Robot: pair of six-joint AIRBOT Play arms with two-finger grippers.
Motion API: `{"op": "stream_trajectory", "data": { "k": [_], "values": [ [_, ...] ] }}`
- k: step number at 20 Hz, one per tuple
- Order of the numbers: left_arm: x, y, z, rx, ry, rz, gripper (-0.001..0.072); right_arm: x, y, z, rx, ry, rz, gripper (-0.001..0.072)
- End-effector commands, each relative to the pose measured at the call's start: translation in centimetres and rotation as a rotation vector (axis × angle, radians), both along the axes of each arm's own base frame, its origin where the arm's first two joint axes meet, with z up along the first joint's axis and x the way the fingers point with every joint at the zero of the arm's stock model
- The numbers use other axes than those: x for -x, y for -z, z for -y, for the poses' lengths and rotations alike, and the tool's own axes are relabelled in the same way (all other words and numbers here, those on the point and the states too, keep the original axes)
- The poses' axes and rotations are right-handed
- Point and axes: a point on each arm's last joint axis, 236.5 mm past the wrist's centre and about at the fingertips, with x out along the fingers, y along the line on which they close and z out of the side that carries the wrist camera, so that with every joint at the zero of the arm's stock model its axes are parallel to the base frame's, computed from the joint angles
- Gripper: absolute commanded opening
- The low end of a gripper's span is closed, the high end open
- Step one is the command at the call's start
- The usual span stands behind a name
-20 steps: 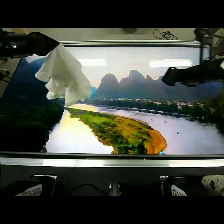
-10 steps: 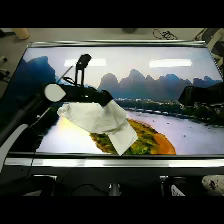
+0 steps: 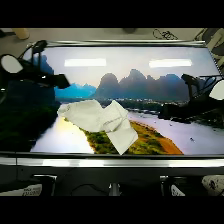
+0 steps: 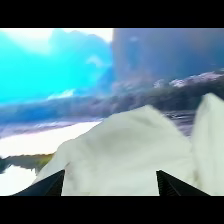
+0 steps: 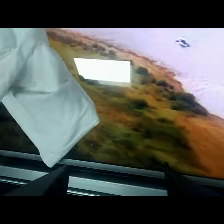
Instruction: Fold the shirts.
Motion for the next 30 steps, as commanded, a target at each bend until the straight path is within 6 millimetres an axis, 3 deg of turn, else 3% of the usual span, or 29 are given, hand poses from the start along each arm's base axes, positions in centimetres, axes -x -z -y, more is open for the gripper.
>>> {"op": "stream_trajectory", "data": {
  "k": [1,3,5,8,11,16,18,19,20,21,22,26,30],
  "values": [
    [3.9,5.1,-8.8,-0.012,-0.190,-0.227,0.0716,-0.8,2.7,-1.9,-0.095,0.050,-0.008,0.0641],
    [5.1,8.2,-9.1,0.048,-0.233,-0.287,0.0717,-1.2,3.3,-2.6,-0.130,0.058,-0.031,0.0640],
    [4.7,10.0,-8.3,0.101,-0.265,-0.275,0.0716,-1.8,4.0,-3.1,-0.154,0.064,-0.041,0.0640],
    [2.6,11.2,-5.9,0.191,-0.288,-0.222,0.0717,-2.1,5.3,-4.3,-0.145,0.030,-0.057,0.0642],
    [2.5,13.6,-3.5,0.211,-0.238,-0.272,0.0716,-1.6,6.7,-6.1,-0.092,-0.061,-0.064,0.0696],
    [2.8,16.9,-2.2,0.207,-0.197,-0.338,0.0701,-0.1,8.8,-3.4,0.017,-0.081,-0.156,0.0702],
    [2.1,17.0,-2.3,0.203,-0.203,-0.309,0.0497,0.7,9.8,-3.6,0.009,-0.075,-0.182,0.0702],
    [1.9,17.0,-2.3,0.202,-0.206,-0.301,0.0446,1.3,10.6,-4.4,-0.029,-0.060,-0.202,0.0702],
    [1.8,17.0,-2.4,0.200,-0.204,-0.296,0.0333,1.8,11.7,-5.1,-0.064,-0.047,-0.223,0.0703],
    [1.7,17.0,-2.4,0.196,-0.191,-0.289,0.0157,2.2,12.6,-5.6,-0.091,-0.035,-0.241,0.0703],
    [1.9,16.9,-2.2,0.194,-0.170,-0.287,0.0034,2.5,13.5,-6.0,-0.106,-0.022,-0.258,0.0703],
    [2.0,15.2,-1.7,0.172,-0.018,-0.231,0.0023,3.3,16.0,-8.0,-0.128,-0.046,-0.319,0.0703],
    [2.0,12.9,-1.6,0.163,0.004,-0.179,0.0022,3.3,18.0,-10.3,-0.106,-0.077,-0.305,0.0700]
  ]
}}
